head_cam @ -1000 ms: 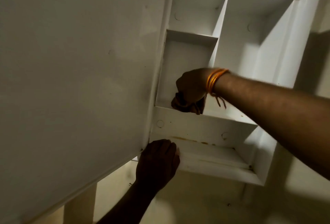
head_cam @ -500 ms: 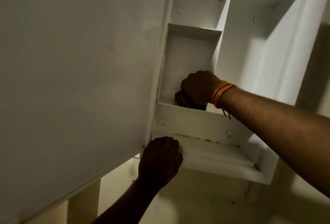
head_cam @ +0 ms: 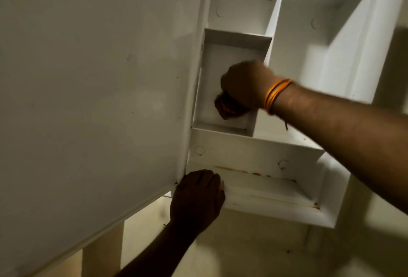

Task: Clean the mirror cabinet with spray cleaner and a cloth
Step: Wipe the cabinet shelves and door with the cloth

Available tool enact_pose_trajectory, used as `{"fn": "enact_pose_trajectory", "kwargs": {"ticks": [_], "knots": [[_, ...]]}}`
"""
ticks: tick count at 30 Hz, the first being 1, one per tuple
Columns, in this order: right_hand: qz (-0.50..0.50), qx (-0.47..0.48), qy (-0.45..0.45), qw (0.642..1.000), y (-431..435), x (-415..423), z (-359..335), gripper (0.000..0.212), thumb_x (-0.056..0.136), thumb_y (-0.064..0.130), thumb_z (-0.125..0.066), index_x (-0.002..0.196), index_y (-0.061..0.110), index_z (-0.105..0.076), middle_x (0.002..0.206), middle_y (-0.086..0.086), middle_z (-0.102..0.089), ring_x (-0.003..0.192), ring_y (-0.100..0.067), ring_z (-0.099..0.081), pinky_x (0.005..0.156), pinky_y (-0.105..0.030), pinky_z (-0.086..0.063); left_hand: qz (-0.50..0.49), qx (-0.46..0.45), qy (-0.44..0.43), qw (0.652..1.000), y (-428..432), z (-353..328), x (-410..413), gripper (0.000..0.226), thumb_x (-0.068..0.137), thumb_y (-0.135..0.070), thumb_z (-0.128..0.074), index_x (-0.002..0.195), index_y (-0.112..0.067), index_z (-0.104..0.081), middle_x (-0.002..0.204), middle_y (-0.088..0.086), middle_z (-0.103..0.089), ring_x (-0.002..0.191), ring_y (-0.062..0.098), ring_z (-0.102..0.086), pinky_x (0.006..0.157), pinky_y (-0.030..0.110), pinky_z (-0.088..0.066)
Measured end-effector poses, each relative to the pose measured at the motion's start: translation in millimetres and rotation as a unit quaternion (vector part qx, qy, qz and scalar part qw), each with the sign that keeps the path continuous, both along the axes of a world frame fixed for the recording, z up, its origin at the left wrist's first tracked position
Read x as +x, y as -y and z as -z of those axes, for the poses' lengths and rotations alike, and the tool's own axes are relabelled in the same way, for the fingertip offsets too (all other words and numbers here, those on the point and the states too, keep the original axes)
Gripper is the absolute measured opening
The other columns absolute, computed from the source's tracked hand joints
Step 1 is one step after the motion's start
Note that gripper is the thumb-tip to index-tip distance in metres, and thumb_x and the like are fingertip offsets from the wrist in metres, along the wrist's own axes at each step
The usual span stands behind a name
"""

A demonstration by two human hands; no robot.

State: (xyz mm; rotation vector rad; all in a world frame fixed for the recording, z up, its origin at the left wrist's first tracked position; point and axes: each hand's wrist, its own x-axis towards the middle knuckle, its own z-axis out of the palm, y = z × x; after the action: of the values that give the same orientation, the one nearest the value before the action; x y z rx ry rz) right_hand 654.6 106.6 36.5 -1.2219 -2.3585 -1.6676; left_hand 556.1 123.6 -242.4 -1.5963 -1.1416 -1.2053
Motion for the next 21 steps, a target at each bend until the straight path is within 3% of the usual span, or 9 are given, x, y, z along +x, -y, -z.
{"fn": "enact_pose_trajectory", "kwargs": {"ticks": [4, 8, 11, 13, 15, 18, 21], "knots": [[0.005, -0.064, 0.036, 0.997, -9, 2, 41, 0.026, 0.100, 0.028, -0.041, 0.093, 0.014, -0.062, 0.109, -0.010, -0.066, 0.100, -0.034, -0.064, 0.070, -0.035, -0.044, -0.001, -0.010, 0.001, 1.000, 4, -3, -1, 0.027, 0.092, -0.033, -0.052, 0.092, -0.015, -0.072, 0.089, -0.001, -0.071, 0.083, 0.016, -0.068, 0.074, 0.030, -0.054], [0.087, -0.162, 0.045, 0.982, -5, -8, 21, 0.017, 0.096, 0.020, -0.052, 0.106, 0.010, -0.061, 0.106, -0.008, -0.064, 0.095, -0.029, -0.064, 0.073, -0.035, -0.048, 0.006, -0.011, 0.001, 1.000, 6, -4, -2, 0.026, 0.092, -0.033, -0.052, 0.092, -0.016, -0.072, 0.089, -0.001, -0.071, 0.083, 0.016, -0.068, 0.075, 0.030, -0.054], [0.110, -0.254, 0.071, 0.958, 8, -16, -8, 0.012, 0.093, 0.009, -0.052, 0.088, 0.012, -0.063, 0.091, -0.005, -0.065, 0.082, -0.022, -0.061, 0.068, -0.029, -0.051, -0.001, -0.013, 0.005, 1.000, 4, -2, 0, 0.026, 0.094, -0.032, -0.051, 0.091, -0.016, -0.071, 0.088, -0.002, -0.070, 0.084, 0.015, -0.067, 0.077, 0.030, -0.053], [0.082, -0.281, 0.031, 0.956, 16, -13, -25, 0.020, 0.091, 0.000, -0.051, 0.098, 0.009, -0.067, 0.095, -0.006, -0.066, 0.083, -0.021, -0.059, 0.065, -0.025, -0.049, -0.005, -0.016, 0.006, 1.000, 3, 0, 2, 0.027, 0.095, -0.032, -0.050, 0.092, -0.017, -0.071, 0.089, -0.002, -0.069, 0.085, 0.016, -0.066, 0.077, 0.030, -0.051], [0.014, -0.251, -0.047, 0.967, 13, -9, -37, 0.028, 0.090, -0.001, -0.054, 0.112, 0.011, -0.067, 0.107, -0.008, -0.068, 0.093, -0.025, -0.062, 0.075, -0.032, -0.053, -0.013, -0.014, 0.007, 1.000, 2, 1, 3, 0.027, 0.096, -0.032, -0.049, 0.092, -0.017, -0.071, 0.089, -0.002, -0.069, 0.085, 0.016, -0.066, 0.077, 0.029, -0.050], [-0.091, -0.155, -0.149, 0.972, -5, -11, -25, 0.028, 0.089, 0.013, -0.058, 0.115, 0.018, -0.068, 0.116, -0.009, -0.067, 0.104, -0.031, -0.063, 0.079, -0.034, -0.049, -0.019, -0.009, 0.010, 1.000, 0, 1, 4, 0.024, 0.093, -0.032, -0.052, 0.092, -0.017, -0.071, 0.089, -0.002, -0.070, 0.086, 0.016, -0.066, 0.077, 0.030, -0.050], [-0.130, -0.271, -0.212, 0.930, -27, -24, 21, 0.024, 0.087, 0.017, -0.058, 0.106, 0.013, -0.072, 0.109, -0.007, -0.070, 0.102, -0.027, -0.065, 0.086, -0.034, -0.053, -0.017, 0.000, 0.014, 1.000, -1, 2, 3, 0.021, 0.092, -0.031, -0.055, 0.090, -0.015, -0.070, 0.087, 0.000, -0.070, 0.083, 0.019, -0.067, 0.075, 0.033, -0.053]]}}
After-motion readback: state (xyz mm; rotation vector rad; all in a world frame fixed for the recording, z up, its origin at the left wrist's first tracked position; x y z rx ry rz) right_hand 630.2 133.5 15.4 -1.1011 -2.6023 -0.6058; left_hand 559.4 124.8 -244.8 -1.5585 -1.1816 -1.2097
